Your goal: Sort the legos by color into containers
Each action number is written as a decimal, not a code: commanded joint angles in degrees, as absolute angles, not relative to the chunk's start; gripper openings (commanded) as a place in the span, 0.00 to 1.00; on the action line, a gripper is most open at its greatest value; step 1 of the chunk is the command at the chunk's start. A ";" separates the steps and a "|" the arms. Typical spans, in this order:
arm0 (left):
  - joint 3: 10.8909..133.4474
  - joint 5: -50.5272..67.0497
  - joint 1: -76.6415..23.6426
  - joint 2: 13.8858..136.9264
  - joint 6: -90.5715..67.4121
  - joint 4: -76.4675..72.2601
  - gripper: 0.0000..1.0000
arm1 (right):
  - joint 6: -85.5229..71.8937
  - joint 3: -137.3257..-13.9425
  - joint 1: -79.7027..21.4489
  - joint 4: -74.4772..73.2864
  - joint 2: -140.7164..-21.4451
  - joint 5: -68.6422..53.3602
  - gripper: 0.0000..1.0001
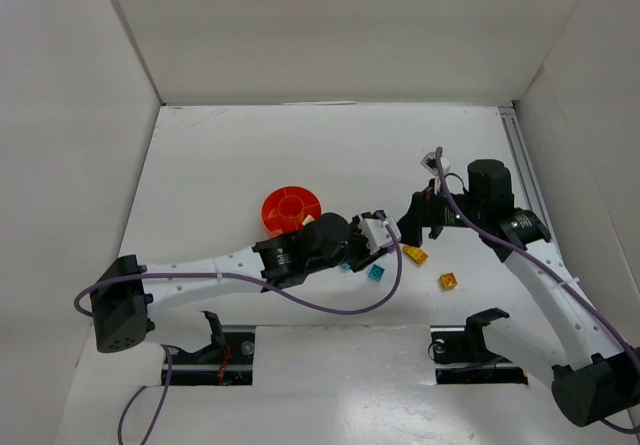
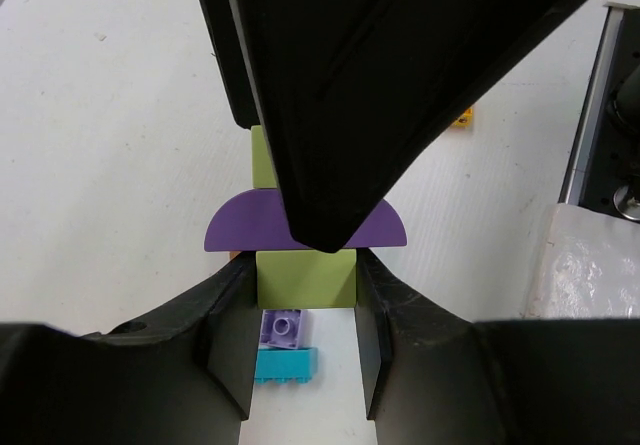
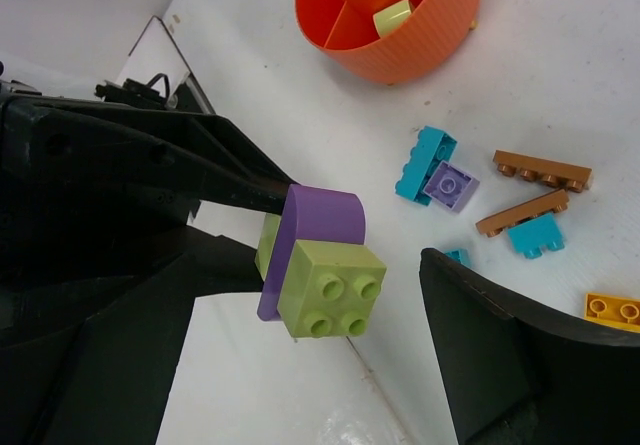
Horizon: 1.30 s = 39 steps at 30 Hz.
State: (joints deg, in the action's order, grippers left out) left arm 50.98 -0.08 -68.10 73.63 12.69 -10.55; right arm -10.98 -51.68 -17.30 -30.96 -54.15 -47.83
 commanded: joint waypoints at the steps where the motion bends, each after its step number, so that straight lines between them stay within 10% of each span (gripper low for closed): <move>1: 50.89 -1.49 -68.55 71.19 13.27 -13.71 0.16 | -11.07 -52.56 -16.88 -27.42 -53.79 -50.01 0.96; 39: 48.78 -2.02 -69.08 68.91 13.80 -16.96 0.10 | -15.47 -46.76 -12.39 -16.52 -51.06 -61.79 0.60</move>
